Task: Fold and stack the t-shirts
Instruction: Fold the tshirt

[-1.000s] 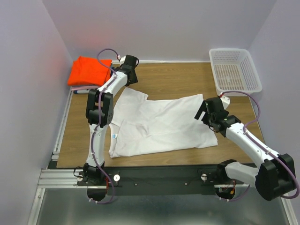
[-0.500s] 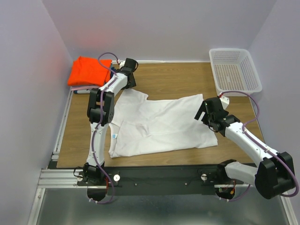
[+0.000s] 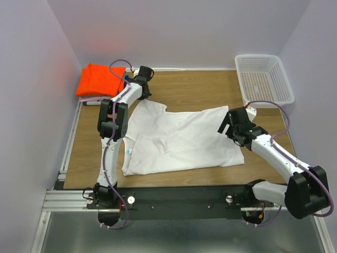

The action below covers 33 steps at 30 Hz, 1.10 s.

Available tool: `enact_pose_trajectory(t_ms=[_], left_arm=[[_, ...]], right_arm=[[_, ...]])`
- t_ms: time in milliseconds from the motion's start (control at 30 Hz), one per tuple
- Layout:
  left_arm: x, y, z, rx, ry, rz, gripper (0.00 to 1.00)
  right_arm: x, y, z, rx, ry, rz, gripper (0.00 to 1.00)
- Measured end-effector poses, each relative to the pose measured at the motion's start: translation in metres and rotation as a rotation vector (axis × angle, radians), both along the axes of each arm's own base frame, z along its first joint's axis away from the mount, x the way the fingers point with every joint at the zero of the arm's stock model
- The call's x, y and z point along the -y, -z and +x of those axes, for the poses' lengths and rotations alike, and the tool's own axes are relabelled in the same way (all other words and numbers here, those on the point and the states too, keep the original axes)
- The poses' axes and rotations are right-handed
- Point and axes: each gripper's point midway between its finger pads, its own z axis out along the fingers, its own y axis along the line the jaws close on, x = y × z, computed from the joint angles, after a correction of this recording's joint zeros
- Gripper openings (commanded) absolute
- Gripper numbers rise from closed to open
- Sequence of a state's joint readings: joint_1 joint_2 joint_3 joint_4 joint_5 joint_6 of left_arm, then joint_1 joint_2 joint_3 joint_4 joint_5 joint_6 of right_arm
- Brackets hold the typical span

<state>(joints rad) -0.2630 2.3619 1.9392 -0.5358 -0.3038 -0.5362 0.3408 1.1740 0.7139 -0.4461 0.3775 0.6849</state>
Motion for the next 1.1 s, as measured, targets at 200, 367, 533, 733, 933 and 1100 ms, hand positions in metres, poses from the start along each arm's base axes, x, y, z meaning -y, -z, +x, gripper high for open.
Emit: enact_pose_trajectory(t_ms=[200, 367, 533, 733, 933, 1100], left_arm=[[0.003, -0.001, 0.0, 0.019, 0.02, -0.018, 0.0], [0.006, -0.001, -0.012, 0.015, 0.042, -0.045, 0.0], [0.008, -0.002, -0.026, 0.002, 0.059, -0.061, 0.0], [0.009, -0.014, -0.029, 0.022, 0.068, -0.073, 0.0], [0.01, -0.021, -0.026, 0.047, 0.069, -0.079, 0.0], [0.01, -0.022, -0.026, 0.048, 0.07, -0.079, 0.0]], right_arm=[[-0.006, -0.025, 0.036, 0.044, 0.027, -0.016, 1.0], [-0.009, -0.034, 0.09, 0.066, 0.079, -0.073, 1.0], [-0.01, -0.008, 0.153, 0.025, 0.118, -0.144, 0.95], [0.005, 0.031, 0.209, -0.014, 0.163, -0.21, 0.85], [0.017, 0.053, 0.217, -0.057, 0.171, -0.268, 0.76], [0.021, 0.056, 0.216, -0.066, 0.171, -0.293, 0.61]])
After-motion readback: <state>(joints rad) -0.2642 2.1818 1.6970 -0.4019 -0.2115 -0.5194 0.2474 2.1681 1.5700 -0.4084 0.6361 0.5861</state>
